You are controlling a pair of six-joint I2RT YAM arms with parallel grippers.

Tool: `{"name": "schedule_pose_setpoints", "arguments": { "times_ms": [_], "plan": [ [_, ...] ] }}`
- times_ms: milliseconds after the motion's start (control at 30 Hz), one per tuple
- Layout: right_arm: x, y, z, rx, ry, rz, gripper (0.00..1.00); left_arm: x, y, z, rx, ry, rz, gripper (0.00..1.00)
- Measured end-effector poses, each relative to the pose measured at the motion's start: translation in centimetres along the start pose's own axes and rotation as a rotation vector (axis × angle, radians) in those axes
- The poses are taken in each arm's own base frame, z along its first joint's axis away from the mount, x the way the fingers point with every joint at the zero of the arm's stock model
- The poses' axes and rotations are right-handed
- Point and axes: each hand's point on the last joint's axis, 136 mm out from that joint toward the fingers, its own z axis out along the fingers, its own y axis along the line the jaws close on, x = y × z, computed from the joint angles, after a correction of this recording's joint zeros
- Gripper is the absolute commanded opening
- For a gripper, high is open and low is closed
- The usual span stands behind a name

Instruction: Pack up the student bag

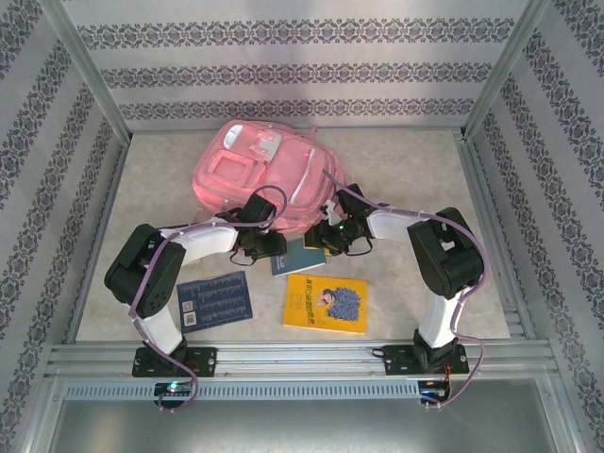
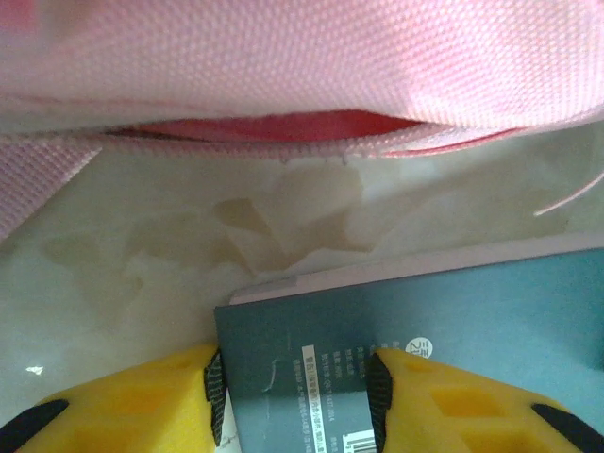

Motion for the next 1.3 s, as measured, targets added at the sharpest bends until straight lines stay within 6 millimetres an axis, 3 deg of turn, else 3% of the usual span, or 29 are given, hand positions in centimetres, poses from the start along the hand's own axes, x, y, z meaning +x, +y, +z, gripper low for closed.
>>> {"name": "schedule_pose_setpoints", "arguments": {
  "times_ms": [267, 500, 700, 800, 1033, 1300],
  "plan": [
    [0.2, 1.0, -0.1, -0.038, 0.009, 0.033, 0.37, 0.0, 0.0, -0.2, 0.009, -0.013, 0.004, 0.45],
    [1.8, 2.4, 1.4, -0.037, 0.049, 0.022, 0.32, -0.1, -0.3, -0.5, 0.023, -0.019, 0.006, 0.45],
    [2.0, 3.3, 1.6, -0.049, 0.057, 0.019, 0.1, -0.2, -0.4, -0.9, 0.028, -0.033, 0.009, 0.46],
    [1.7, 3.8, 1.0, -0.043, 0.031, 0.009, 0.04, -0.4, -0.8, -1.7, 0.04, -0.047, 0.013, 0.51],
    [0.8, 7.0, -2.9, -0.065, -0.09, -0.069, 0.01, -2.3, -1.8, -7.4, 0.109, -0.162, 0.045, 0.67],
    [0.6, 11.1, -9.7, -0.017, -0.319, -0.33, 0.0, -3.1, -4.5, -14.9, 0.233, -0.305, 0.131, 0.69]
  ]
}}
